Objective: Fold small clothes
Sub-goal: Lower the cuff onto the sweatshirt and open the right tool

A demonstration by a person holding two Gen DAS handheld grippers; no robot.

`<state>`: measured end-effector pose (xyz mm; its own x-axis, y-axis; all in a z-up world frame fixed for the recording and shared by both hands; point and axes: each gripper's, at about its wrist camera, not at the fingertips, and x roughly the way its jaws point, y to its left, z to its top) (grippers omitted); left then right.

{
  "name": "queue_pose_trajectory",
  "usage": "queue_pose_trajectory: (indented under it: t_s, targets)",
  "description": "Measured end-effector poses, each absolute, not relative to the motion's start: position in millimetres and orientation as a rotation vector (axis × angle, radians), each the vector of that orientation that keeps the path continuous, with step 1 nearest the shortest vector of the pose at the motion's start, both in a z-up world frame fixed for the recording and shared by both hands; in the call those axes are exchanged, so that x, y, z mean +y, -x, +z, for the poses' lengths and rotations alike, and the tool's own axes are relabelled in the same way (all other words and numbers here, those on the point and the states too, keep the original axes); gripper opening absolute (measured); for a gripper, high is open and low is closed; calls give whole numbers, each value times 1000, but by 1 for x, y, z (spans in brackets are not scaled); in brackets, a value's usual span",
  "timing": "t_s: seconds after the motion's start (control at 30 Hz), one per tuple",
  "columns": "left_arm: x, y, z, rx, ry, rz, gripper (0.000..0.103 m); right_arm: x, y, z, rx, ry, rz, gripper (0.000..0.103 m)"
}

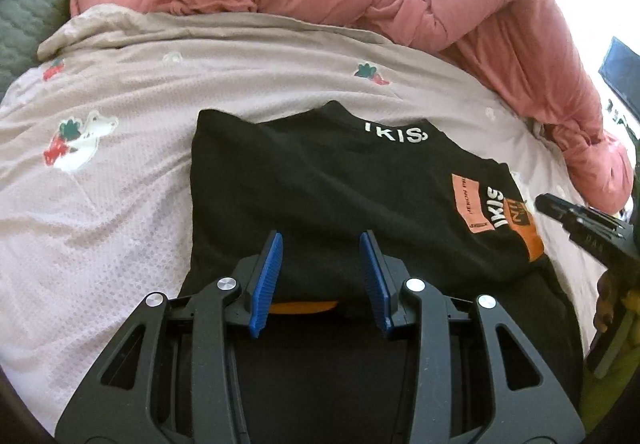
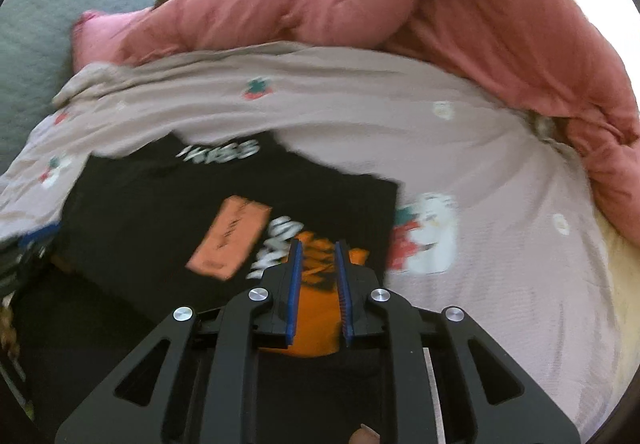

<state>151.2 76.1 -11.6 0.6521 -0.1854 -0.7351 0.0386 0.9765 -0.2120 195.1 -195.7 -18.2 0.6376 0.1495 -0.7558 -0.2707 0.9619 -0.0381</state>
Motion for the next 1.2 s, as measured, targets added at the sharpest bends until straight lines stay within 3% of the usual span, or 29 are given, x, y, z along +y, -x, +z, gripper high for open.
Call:
queue_pose_trajectory:
  t_s: [0.07, 0.13, 0.37, 0.43, 0.73, 0.77, 0.83, 0.93, 1.2]
  targets:
    - [72, -153, -16, 879, 174, -132, 32, -183, -191, -22, 861, 165, 301, 18]
    - [71, -155, -26, 917, 169, -129, 32, -172, -188, -25, 870, 174, 352, 29]
    - [74, -152, -32, 917, 177, -143, 32, -187, -200, -50, 985, 175, 258, 30]
    - [76, -151, -33, 916, 189, -147, 32, -199, -200, -55, 1009, 106, 272, 35]
    - [79, -145, -29, 906, 194, -141, 32, -201, -188, -42, 967, 101, 275, 38]
    - [79, -144, -28, 905, 193, -141, 32, -203, -186, -39, 960, 91, 276, 39]
    - [79, -142, -27, 904, 192, -135, 32, -206, -185, -33, 949, 68, 279, 53]
    - [81, -138, -23, 900, 197, -127, 32, -209, -179, -26, 934, 62, 281, 54]
    - [91, -123, -11, 885, 212, -105, 44, -216, -168, -13, 908, 53, 287, 62]
